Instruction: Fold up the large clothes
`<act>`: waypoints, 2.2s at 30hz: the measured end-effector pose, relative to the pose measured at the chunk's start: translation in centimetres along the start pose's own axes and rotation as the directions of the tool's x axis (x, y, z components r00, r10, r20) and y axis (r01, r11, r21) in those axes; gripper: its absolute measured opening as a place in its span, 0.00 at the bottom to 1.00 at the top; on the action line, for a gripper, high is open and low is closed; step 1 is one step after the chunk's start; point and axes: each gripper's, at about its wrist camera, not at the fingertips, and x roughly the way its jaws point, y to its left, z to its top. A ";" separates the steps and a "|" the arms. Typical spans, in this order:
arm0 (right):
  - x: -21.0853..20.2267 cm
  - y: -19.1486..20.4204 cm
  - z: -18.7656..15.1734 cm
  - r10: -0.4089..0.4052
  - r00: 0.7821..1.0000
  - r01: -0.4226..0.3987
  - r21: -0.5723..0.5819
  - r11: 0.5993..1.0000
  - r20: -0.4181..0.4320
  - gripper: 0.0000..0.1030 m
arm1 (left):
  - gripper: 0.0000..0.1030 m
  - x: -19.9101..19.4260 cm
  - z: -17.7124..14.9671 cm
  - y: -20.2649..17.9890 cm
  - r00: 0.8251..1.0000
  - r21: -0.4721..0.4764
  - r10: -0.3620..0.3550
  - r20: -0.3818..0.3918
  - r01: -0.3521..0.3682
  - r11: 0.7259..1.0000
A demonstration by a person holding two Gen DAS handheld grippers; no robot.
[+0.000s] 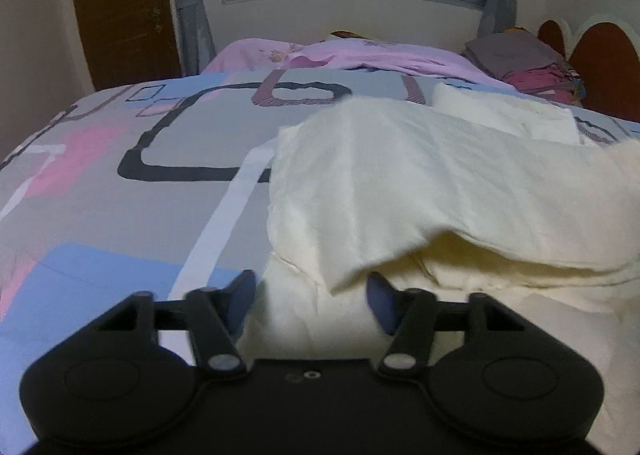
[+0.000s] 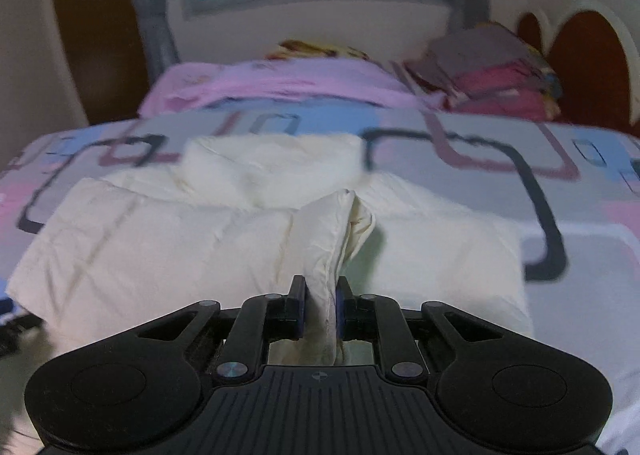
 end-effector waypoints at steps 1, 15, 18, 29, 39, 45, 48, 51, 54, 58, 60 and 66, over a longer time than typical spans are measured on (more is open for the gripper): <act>0.3 -0.7 -0.2 -0.008 1.000 0.008 0.015 1.000 -0.010 0.14 | 0.39 0.3 0.1 0.1 1.000 -0.009 0.003 -0.012 -0.003 1.000; -1.7 -2.6 -0.3 -0.061 0.997 0.057 0.080 0.995 0.045 0.14 | 0.55 -2.3 0.3 2.5 0.997 -0.052 -0.063 -0.050 0.060 0.997; -2.4 -1.4 0.5 -0.070 0.993 0.067 0.034 0.997 0.098 0.16 | 0.55 -3.7 0.9 2.9 0.997 -0.074 -0.075 -0.016 0.074 0.995; 0.8 2.6 1.4 -0.051 0.984 0.054 -0.014 0.998 0.170 0.58 | 0.55 1.0 5.9 -2.3 0.992 -0.038 -0.116 0.043 0.118 0.992; 6.4 1.4 0.8 -0.120 0.984 0.127 -0.038 0.991 0.135 0.58 | 0.57 7.0 6.6 -3.0 0.999 -0.013 -0.042 0.010 0.043 0.999; 8.1 1.1 -0.5 -0.133 0.983 0.142 -0.064 0.988 0.130 0.58 | 0.59 9.0 5.8 -1.9 1.000 -0.040 -0.019 0.004 0.019 0.999; 8.7 1.5 -0.9 -0.141 0.980 0.154 -0.089 0.984 0.139 0.58 | 0.59 8.9 5.2 -2.6 0.999 -0.012 0.003 0.035 -0.003 1.000; 9.0 1.1 -1.5 -0.127 0.979 0.143 -0.093 0.985 0.158 0.58 | 0.59 9.0 5.0 -2.5 0.999 -0.012 -0.003 0.047 0.004 1.000; 9.1 1.2 -1.0 -0.128 0.982 0.143 -0.103 0.984 0.140 0.58 | 0.59 9.0 5.7 -2.5 1.000 -0.012 -0.007 0.015 0.007 1.000; 7.7 1.1 0.4 -0.102 0.990 0.112 -0.095 0.989 0.101 0.59 | 0.59 8.6 6.7 -2.1 0.999 -0.023 -0.007 -0.044 0.006 1.000; 6.4 1.2 0.7 -0.087 0.990 0.096 -0.077 0.992 0.113 0.59 | 0.58 8.1 6.8 -2.1 0.998 -0.021 0.005 -0.055 -0.006 1.000; 2.9 2.7 0.7 -0.033 0.985 0.047 -0.079 0.996 0.168 0.59 | 0.58 5.1 7.0 -2.6 0.999 -0.029 -0.012 -0.036 0.011 1.000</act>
